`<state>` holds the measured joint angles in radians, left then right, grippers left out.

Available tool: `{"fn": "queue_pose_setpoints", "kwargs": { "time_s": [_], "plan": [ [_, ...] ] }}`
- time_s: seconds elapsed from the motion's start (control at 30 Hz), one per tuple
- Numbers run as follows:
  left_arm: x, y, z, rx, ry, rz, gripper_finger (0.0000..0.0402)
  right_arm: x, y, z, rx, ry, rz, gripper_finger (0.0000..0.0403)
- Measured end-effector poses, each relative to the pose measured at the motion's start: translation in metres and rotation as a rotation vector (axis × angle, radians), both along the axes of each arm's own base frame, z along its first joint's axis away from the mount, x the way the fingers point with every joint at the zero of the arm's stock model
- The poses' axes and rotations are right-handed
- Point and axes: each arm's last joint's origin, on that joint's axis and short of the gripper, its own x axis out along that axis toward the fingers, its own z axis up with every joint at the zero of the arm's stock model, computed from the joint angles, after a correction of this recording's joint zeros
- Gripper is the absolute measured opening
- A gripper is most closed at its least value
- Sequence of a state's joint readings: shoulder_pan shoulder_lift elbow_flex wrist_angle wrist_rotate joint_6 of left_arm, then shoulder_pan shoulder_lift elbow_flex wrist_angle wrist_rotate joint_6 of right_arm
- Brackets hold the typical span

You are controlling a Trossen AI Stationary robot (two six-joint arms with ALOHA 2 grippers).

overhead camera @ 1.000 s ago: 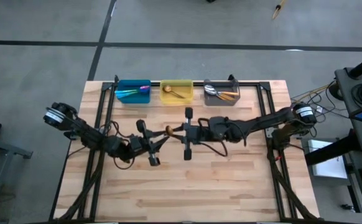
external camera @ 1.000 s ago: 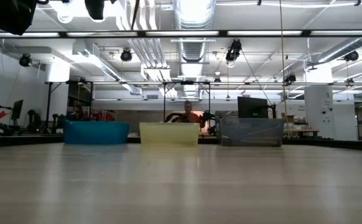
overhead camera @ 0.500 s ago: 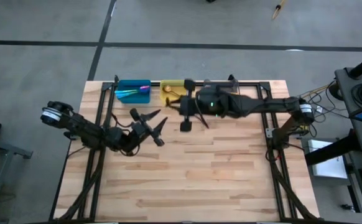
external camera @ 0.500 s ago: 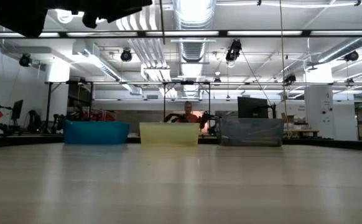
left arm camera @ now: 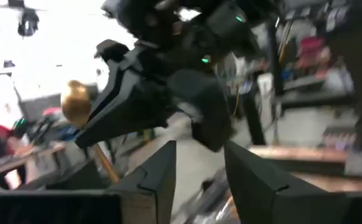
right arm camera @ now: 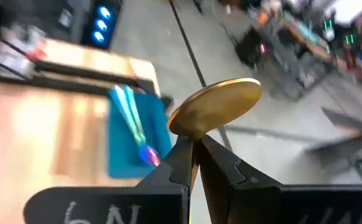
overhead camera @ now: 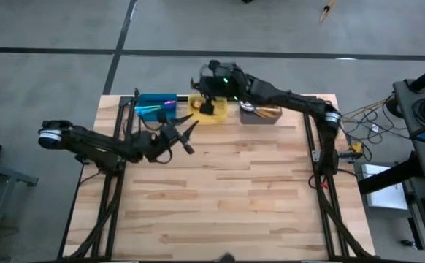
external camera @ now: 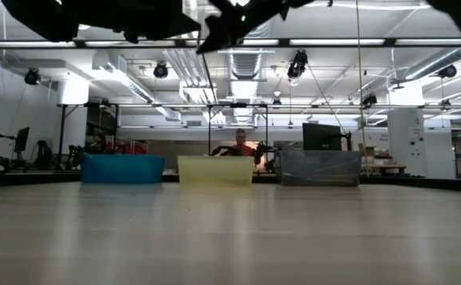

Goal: Sort silverware by color (type)
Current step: Put the gold spoon into the yellow bin

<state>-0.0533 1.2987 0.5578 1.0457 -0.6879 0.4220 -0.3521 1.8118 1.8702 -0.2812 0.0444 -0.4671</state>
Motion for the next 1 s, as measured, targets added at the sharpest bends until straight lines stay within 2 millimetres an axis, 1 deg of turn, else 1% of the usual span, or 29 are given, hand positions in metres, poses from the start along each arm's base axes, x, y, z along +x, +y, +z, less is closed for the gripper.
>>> {"fn": "queue_pose_setpoints", "kwargs": {
  "time_s": [0.07, 0.13, 0.23, 0.33, 0.47, 0.6, 0.7, 0.8, 0.93, 1.0],
  "plan": [
    [-0.005, 0.008, 0.003, -0.011, 0.054, 0.009, 0.0106, 0.008, -0.021, -0.006, 0.022, 0.036, -0.040, 0.0011],
    [-0.012, 0.016, 0.007, -0.020, 0.106, -0.035, 0.0094, 0.015, -0.039, -0.014, 0.068, 0.086, -0.079, 0.0011],
    [-0.025, 0.026, 0.013, -0.079, 0.179, -0.098, 0.0077, 0.026, -0.054, -0.026, 0.129, 0.179, -0.111, 0.0011],
    [-0.042, 0.031, 0.016, -0.181, 0.251, -0.135, 0.0067, 0.035, -0.058, -0.039, 0.183, 0.290, -0.115, 0.0011],
    [-0.065, 0.030, 0.022, -0.262, 0.296, -0.128, 0.0057, 0.034, -0.057, -0.058, 0.197, 0.359, -0.116, 0.0011],
    [-0.085, 0.028, 0.028, -0.269, 0.280, -0.119, 0.0056, 0.032, -0.056, -0.063, 0.242, 0.386, -0.137, 0.0011],
    [-0.096, 0.028, 0.027, -0.268, 0.275, -0.060, 0.0055, 0.033, -0.058, -0.068, 0.252, 0.395, -0.142, 0.0011],
    [-0.105, 0.030, 0.028, -0.263, 0.245, 0.034, 0.0055, 0.036, -0.060, -0.076, 0.259, 0.413, -0.143, 0.0011],
    [-0.114, 0.031, 0.023, -0.260, 0.232, 0.151, 0.0055, 0.038, -0.062, -0.083, 0.267, 0.426, -0.146, 0.0011],
    [-0.117, 0.032, 0.022, -0.259, 0.225, 0.184, 0.0055, 0.039, -0.063, -0.087, 0.271, 0.435, -0.149, 0.0012]
  ]
}}
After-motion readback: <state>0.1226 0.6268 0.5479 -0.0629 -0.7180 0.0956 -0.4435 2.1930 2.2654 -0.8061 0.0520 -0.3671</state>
